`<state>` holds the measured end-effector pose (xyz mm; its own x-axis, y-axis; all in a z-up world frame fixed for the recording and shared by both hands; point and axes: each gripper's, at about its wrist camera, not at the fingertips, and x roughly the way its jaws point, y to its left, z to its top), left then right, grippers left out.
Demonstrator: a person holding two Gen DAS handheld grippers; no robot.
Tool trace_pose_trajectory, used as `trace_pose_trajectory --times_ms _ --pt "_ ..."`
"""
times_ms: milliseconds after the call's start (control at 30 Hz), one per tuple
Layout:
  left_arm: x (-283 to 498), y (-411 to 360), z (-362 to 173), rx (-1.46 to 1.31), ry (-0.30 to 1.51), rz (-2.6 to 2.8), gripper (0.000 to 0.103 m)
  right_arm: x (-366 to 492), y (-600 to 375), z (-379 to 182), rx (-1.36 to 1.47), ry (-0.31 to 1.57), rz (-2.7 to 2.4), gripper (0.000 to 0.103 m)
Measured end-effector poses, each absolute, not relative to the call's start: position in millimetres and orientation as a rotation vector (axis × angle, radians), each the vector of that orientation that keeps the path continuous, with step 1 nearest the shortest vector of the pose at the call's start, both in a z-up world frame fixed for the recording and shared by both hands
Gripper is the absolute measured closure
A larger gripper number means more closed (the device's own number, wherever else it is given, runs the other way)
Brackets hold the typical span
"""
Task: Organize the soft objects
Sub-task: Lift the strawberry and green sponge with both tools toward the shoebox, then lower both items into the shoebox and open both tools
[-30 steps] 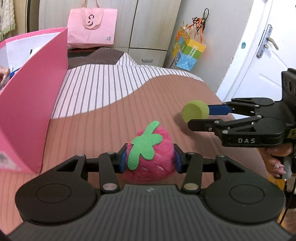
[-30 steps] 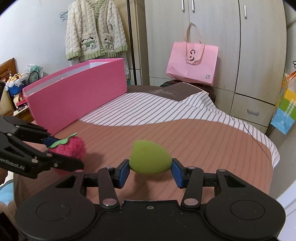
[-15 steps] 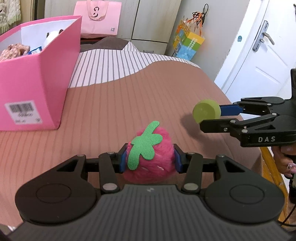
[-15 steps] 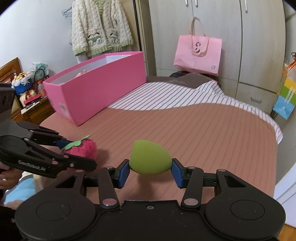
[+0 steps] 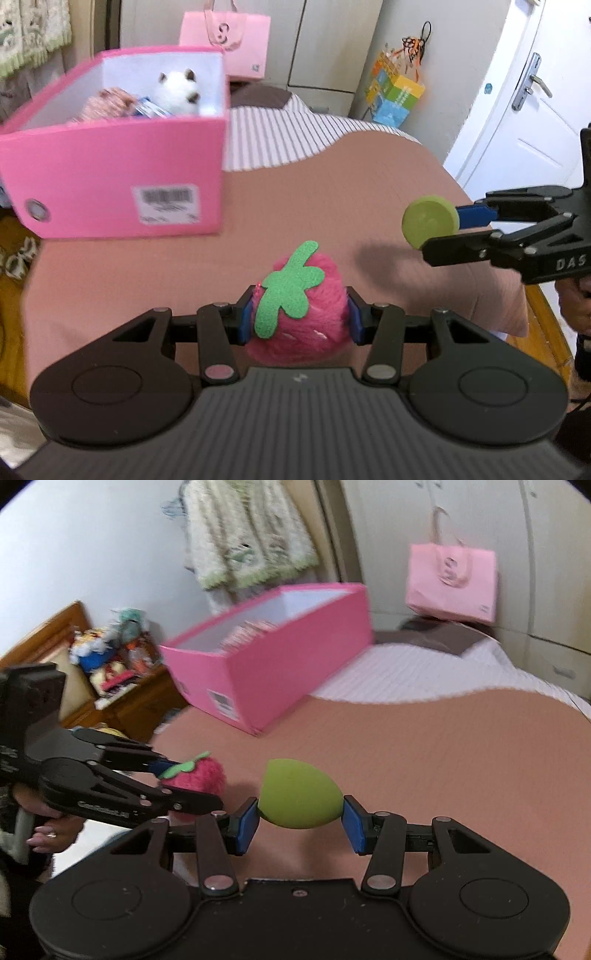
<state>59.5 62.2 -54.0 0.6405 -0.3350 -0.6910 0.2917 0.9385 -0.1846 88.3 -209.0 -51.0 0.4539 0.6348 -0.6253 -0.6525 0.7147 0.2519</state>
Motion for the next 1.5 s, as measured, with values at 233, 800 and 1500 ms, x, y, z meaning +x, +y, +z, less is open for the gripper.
trace_pose_trajectory --times_ms 233,800,1500 --pt "63.3 102.1 -18.8 -0.067 0.666 -0.235 0.057 100.8 -173.4 -21.8 -0.023 0.662 0.864 0.049" --pt "148.1 128.6 20.8 -0.109 0.532 -0.214 0.056 181.9 -101.0 6.1 -0.09 0.498 0.81 0.049" --pt "293.5 158.7 10.4 -0.2 0.749 -0.119 0.055 288.9 -32.6 -10.5 -0.325 0.597 0.81 0.048"
